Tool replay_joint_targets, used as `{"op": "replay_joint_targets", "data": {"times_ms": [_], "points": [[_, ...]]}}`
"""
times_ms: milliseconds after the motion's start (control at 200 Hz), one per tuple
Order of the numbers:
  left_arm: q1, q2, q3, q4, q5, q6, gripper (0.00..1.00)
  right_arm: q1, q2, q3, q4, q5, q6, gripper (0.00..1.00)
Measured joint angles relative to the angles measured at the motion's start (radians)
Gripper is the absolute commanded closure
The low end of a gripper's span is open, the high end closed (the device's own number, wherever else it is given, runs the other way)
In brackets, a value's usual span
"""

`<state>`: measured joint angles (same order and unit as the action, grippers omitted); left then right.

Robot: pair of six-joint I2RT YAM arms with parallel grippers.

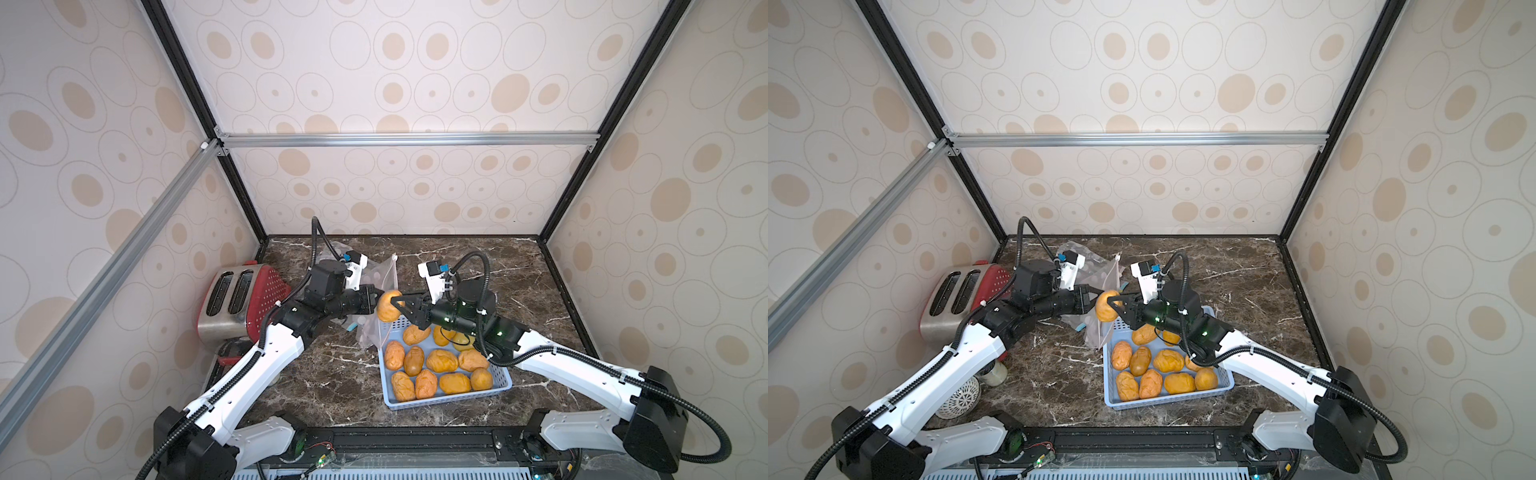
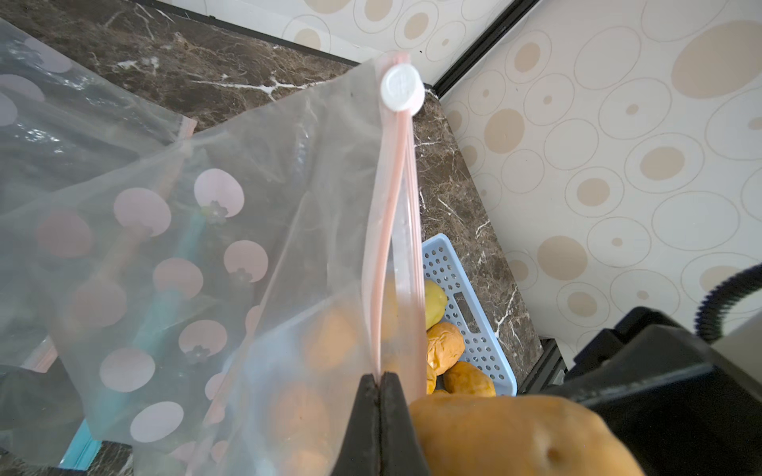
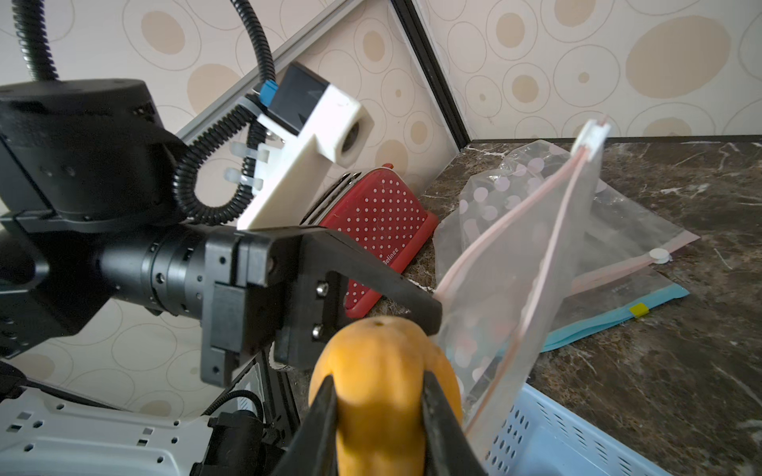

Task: Put the potatoes into a zipper bag and zip it
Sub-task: Place the potato into the zipper food storage bag.

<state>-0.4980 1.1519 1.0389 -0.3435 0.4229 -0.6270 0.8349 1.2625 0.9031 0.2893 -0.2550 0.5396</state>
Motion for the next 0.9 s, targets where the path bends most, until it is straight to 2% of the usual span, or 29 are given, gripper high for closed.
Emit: {"op": "replay_joint_targets", "data": {"times_ms": [235, 500, 590, 795, 900], "points": [[0.001, -0.079, 0.0, 0.034, 0.024, -0.05, 1.0, 0.001, 0.032, -0.073, 0.015, 0.058, 0.0, 0.83], [0.001, -0.095, -0.037, 0.051, 0.033, -0.069, 1.0, 0.001, 0.074, -0.051, 0.029, 0.081, 0.014, 0.82], [0.001, -0.095, -0.055, 0.052, 0.044, -0.071, 1.0, 0.001, 0.117, -0.008, 0.034, 0.085, 0.026, 0.73], [0.001, -0.097, -0.058, 0.027, 0.022, -0.061, 1.0, 0.001, 0.189, 0.064, 0.01, 0.09, 0.013, 0.27], [0.001, -0.095, 0.001, -0.085, -0.076, -0.008, 1.0, -0.004, 0.189, 0.097, -0.037, 0.087, -0.062, 0.22]]}}
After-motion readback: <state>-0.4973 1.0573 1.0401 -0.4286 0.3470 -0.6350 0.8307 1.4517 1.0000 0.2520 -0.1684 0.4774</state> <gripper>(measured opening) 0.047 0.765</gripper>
